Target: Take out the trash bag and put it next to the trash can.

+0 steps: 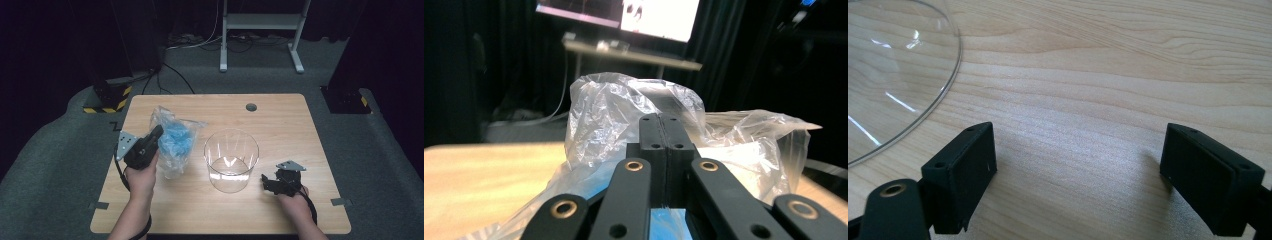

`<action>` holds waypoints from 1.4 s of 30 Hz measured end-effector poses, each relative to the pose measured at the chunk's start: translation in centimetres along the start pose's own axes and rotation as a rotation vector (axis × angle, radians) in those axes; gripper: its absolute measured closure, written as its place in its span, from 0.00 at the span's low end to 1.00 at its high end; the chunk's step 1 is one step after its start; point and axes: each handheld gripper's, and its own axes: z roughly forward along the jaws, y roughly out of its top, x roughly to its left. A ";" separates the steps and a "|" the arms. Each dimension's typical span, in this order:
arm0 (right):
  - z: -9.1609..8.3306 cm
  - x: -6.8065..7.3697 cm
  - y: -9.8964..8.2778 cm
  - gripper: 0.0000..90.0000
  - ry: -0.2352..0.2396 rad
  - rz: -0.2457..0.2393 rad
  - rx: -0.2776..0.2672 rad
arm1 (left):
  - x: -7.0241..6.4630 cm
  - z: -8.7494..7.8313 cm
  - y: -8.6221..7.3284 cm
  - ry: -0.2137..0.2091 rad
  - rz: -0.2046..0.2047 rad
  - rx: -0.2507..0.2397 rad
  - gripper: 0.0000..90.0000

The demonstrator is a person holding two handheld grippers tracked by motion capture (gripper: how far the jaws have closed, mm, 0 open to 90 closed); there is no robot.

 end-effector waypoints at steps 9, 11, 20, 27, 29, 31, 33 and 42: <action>0.0 0.0 0.0 0.16 0.003 -0.001 0.000 | 0.9 1.7 -3.1 0.015 -0.021 0.118 0.99; 0.0 0.1 0.0 0.17 0.001 0.002 0.000 | 0.4 2.2 -3.6 0.003 -0.008 0.142 0.99; 0.0 0.1 0.0 0.17 0.002 0.000 0.001 | -2.7 4.3 -5.3 -0.086 0.077 0.215 0.98; 0.0 0.1 0.0 0.17 0.007 -0.006 0.001 | -4.7 5.2 -6.4 -0.160 0.101 0.287 0.90; 0.0 0.1 0.0 0.17 0.009 -0.006 0.002 | -4.8 5.1 -6.1 -0.177 0.078 0.288 0.83; 0.0 0.2 0.0 0.17 0.010 -0.006 0.001 | -5.2 4.7 -5.4 -0.187 0.088 0.276 0.74; 0.0 0.2 0.0 0.17 0.011 -0.009 0.000 | -5.3 4.3 -4.6 -0.191 0.102 0.261 0.61; 0.0 0.2 0.0 0.17 0.014 -0.010 0.001 | -2.8 0.6 -1.6 -0.122 0.146 0.206 0.39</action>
